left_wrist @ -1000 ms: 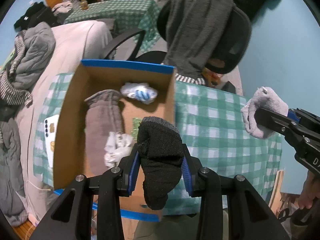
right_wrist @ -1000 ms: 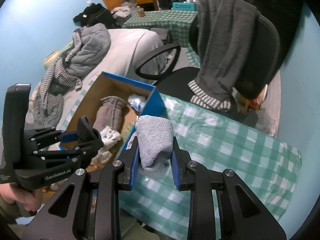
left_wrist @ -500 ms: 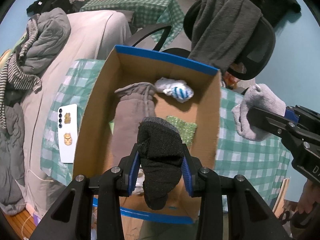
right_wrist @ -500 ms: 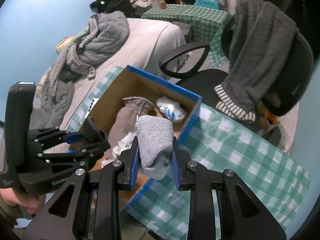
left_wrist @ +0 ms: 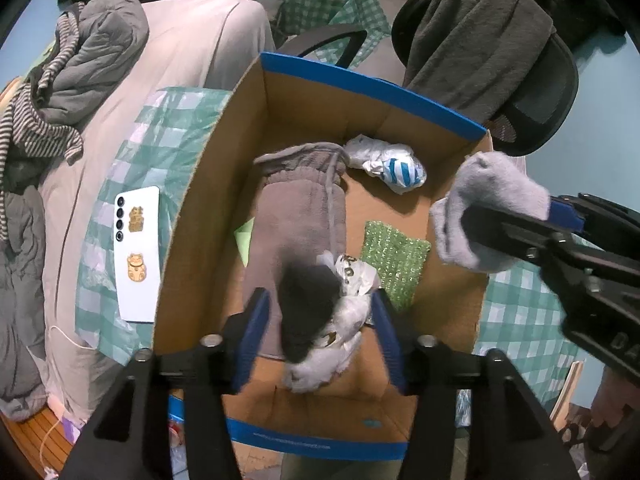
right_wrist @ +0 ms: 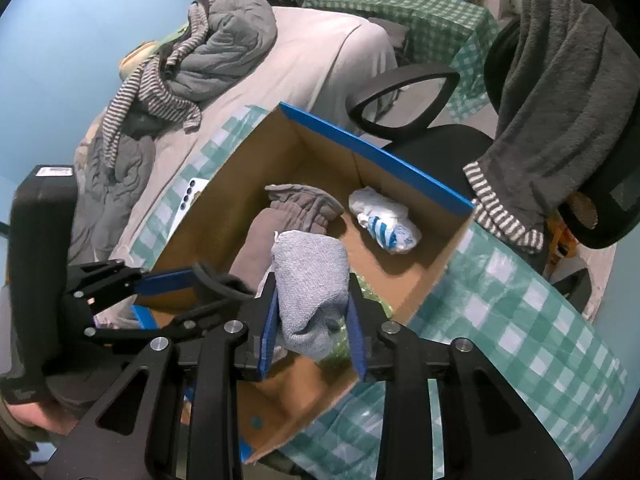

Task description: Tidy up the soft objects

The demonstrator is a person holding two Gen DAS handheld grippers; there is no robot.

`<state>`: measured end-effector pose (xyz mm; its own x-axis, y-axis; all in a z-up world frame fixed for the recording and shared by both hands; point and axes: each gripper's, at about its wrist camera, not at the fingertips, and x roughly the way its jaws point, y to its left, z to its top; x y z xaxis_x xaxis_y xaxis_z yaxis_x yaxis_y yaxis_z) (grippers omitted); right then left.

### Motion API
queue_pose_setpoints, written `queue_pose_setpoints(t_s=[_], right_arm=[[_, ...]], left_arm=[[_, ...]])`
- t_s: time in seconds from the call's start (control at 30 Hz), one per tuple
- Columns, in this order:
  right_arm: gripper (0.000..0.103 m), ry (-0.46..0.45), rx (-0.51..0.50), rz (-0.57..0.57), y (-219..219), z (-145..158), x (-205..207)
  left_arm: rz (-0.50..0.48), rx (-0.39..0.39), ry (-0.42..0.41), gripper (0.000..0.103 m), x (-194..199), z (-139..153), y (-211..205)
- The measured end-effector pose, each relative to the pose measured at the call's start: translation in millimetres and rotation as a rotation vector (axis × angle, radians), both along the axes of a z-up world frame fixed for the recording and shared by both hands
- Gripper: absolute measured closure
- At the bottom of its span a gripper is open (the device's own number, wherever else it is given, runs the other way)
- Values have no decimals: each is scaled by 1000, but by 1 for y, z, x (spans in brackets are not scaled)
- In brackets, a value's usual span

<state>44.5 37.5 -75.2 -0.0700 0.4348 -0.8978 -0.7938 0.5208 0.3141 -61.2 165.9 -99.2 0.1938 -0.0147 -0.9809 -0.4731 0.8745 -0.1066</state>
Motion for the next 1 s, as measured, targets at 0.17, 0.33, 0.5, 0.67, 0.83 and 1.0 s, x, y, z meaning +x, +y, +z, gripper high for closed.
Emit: queue_pose_setpoints(t_s=[0.17,0.33,0.5,0.67,0.83,1.0], right_arm=[[64,-13,-10,-15,1,3,0],[55,-31,1,-27,-3,13,1],[46,-74,8,-29,-5,27,-2],[46,-94,24,-41,-11,44,-4],[45,-121,30,-61,-24,63,-7],[45,-128,36,-96,-41,76,-7]], left_arm=[[5,25,-18,36,-3,11,3],[8,34,-32,36,-7,23,4],[17,31,-45,36,-13,33,4],[34,39,-62,36,-19,46,2],[46,54,-86,23,-25,62,-5],[25,72,-111,22,-29,81,-18]])
